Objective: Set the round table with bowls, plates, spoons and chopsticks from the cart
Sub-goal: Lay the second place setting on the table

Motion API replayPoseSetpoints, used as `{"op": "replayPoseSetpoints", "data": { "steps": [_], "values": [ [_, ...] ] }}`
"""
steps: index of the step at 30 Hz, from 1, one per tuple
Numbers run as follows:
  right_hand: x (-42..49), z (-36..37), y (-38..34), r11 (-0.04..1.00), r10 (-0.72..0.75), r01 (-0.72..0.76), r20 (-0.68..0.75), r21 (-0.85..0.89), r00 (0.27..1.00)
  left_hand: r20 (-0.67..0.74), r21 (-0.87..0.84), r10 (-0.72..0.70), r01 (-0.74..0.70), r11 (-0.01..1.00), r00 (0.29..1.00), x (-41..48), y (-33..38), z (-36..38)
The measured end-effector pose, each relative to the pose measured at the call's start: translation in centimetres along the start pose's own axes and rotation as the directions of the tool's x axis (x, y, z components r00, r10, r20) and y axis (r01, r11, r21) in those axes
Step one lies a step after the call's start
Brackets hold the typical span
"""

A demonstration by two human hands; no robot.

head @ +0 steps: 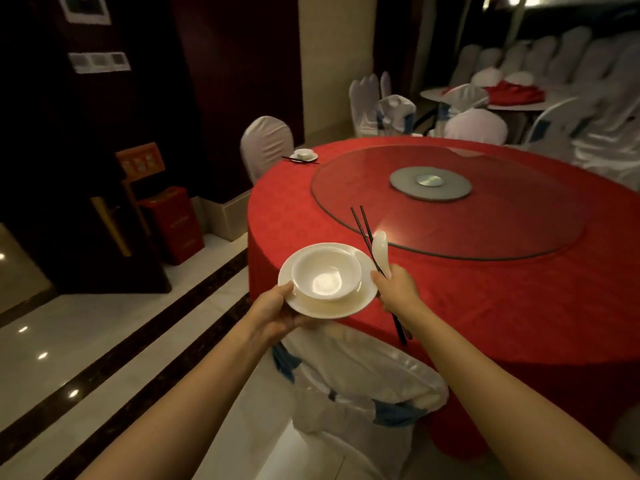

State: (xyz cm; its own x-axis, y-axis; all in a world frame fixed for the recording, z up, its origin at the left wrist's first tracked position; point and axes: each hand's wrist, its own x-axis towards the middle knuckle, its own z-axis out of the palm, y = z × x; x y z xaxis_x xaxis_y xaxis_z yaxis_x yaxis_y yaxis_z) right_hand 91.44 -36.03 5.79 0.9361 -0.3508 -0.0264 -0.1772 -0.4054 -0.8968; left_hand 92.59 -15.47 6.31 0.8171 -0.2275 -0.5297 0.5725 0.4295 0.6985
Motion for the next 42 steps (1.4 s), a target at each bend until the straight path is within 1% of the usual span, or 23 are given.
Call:
{"op": "replayPoseSetpoints", "data": {
  "steps": [4, 8, 14, 18, 20, 26, 30, 37, 42],
  "values": [
    [5.0, -0.4, 2.3, 0.996, 0.083, -0.085, -0.122, -0.009, 0.989, 0.011, 0.155, -0.065, 0.063, 0.986, 0.998, 7.5, 1.6, 2.5],
    [9.0, -0.5, 5.1, 0.989, 0.143, -0.149, -0.207, -0.018, 0.968, 0.017, 0.281, -0.121, 0.111, 0.953, 0.993, 14.3, 2.2, 4.9],
    [12.1, 0.0, 9.1, 0.959, 0.267, -0.285, -0.321, -0.010, 0.909, 0.041, 0.431, -0.196, 0.159, 0.888, 0.980, 22.3, 0.9, 7.6],
    [13.3, -0.2, 11.8, 0.935, 0.314, -0.352, -0.375, -0.035, 0.872, 0.122, 0.576, -0.240, 0.128, 0.807, 0.963, 25.7, -0.8, 8.3],
    [13.7, 0.0, 13.0, 0.920, 0.339, -0.387, -0.383, -0.054, 0.859, 0.127, 0.615, -0.253, 0.124, 0.779, 0.959, 26.8, -1.6, 8.4],
    [14.2, 1.3, 16.3, 0.888, 0.394, -0.451, -0.355, -0.091, 0.847, 0.053, 0.711, -0.263, 0.149, 0.687, 0.963, 29.0, -3.6, 8.0],
    [14.4, 2.1, 17.7, 0.872, 0.426, -0.481, -0.337, -0.096, 0.840, 0.019, 0.746, -0.238, 0.145, 0.650, 0.971, 30.0, -4.5, 7.6],
    [14.9, 3.1, 18.9, 0.861, 0.446, -0.499, -0.325, -0.096, 0.834, -0.007, 0.794, -0.148, 0.095, 0.601, 0.989, 31.1, -5.0, 7.1],
    [16.0, 3.7, 18.7, 0.868, 0.438, -0.487, -0.315, -0.096, 0.842, -0.003, 0.835, -0.046, 0.028, 0.549, 0.999, 31.9, -4.4, 6.9]
  ]
}}
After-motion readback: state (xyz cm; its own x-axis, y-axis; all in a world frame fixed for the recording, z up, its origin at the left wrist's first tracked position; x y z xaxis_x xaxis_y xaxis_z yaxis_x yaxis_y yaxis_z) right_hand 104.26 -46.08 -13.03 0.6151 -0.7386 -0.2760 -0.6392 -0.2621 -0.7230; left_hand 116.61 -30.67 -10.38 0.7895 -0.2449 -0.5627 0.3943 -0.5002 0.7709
